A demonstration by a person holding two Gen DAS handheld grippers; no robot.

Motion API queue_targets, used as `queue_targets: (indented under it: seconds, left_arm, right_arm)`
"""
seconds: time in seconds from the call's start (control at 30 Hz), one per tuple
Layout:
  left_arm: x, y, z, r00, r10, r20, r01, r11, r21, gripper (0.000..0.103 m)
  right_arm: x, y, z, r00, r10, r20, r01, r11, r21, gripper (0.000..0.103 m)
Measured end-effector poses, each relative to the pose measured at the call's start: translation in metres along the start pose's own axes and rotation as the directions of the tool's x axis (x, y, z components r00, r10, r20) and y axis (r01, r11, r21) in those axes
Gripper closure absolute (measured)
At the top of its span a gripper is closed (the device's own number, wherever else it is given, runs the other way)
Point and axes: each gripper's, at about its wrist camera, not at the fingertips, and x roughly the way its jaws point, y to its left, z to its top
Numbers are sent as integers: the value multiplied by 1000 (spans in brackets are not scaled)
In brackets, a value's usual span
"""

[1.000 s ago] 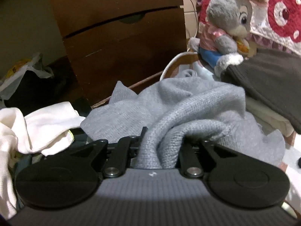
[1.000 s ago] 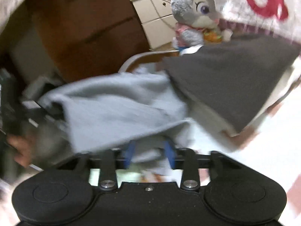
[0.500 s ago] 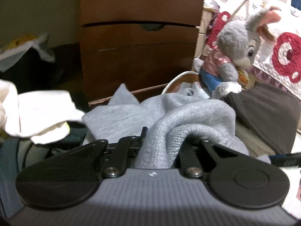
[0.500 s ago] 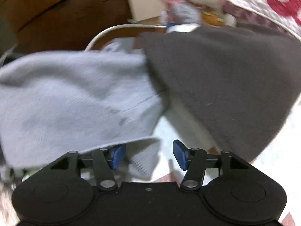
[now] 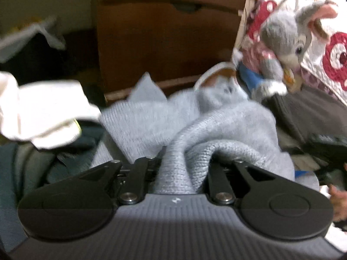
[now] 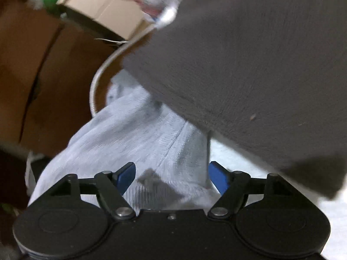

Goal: Fold clothes

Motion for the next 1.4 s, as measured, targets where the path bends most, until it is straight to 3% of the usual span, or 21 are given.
queue_targets:
  seconds: [0.07,0.13,0.2,0.23,0.3,0.37,0.5,0.67,0.77,0.87,0.97,1.03,1.1,1.17,1.27,1.4]
  left_arm:
    - [4,1,0,1000,-17,-26,17,1000,3,79]
    - [2,-3,-2,1000,-22,-21,22,999,35,82]
    - [1,-7,-3,1000,-27,-17,28,997,66,95]
    - [0,-8,-3,999,-29,-14,31,996,82,95]
    - [-2,-12,-4,999,-35,-10,36,993,114,95]
    - [-19,-26,-5,998,6,55,-18,974,227,95]
    - [-53,-22,3,989,-103,108,77,972,223,96]
    - [-87,-24,11,961,-250,120,217,947,238,96]
    - [-104,-22,19,920,-380,98,361,916,174,97]
    - [-132,-30,27,879,-456,137,429,884,189,97]
    - [-158,-49,40,835,-523,172,487,847,214,97]
    - [-170,-70,51,801,-571,179,521,813,261,97]
    - [-179,-93,61,771,-616,159,557,775,299,97]
    - [-191,-117,68,750,-645,146,574,745,341,97]
    - [-218,-147,74,711,-691,130,593,689,417,97]
    - [-262,-182,75,632,-769,92,650,591,477,97]
  right_arm:
    - [20,-9,-5,999,37,-31,-32,987,160,23]
    - [30,-5,-12,999,42,-9,-40,986,162,23]
    - [33,4,-23,998,70,8,-70,991,110,60]
    - [30,8,-27,995,104,10,-104,989,109,69]
    - [21,12,-37,984,179,23,-180,974,137,75]
    - [8,12,-46,963,265,48,-269,943,194,79]
    - [-17,24,-64,924,382,32,-380,904,195,84]
    - [-41,56,-96,830,558,2,-553,822,136,87]
    - [-61,75,-108,811,584,10,-584,809,66,88]
    - [-90,86,-120,809,585,55,-585,811,-11,89]
    - [-121,88,-120,784,610,115,-606,792,-71,89]
    - [-147,98,-114,793,589,158,-563,806,-183,90]
    - [-176,97,-111,784,582,215,-535,810,-240,90]
    - [-205,90,-109,772,573,275,-524,819,-233,90]
    - [-253,87,-120,771,529,353,-456,847,-273,90]
    - [-322,77,-144,726,532,436,-428,846,-319,90]
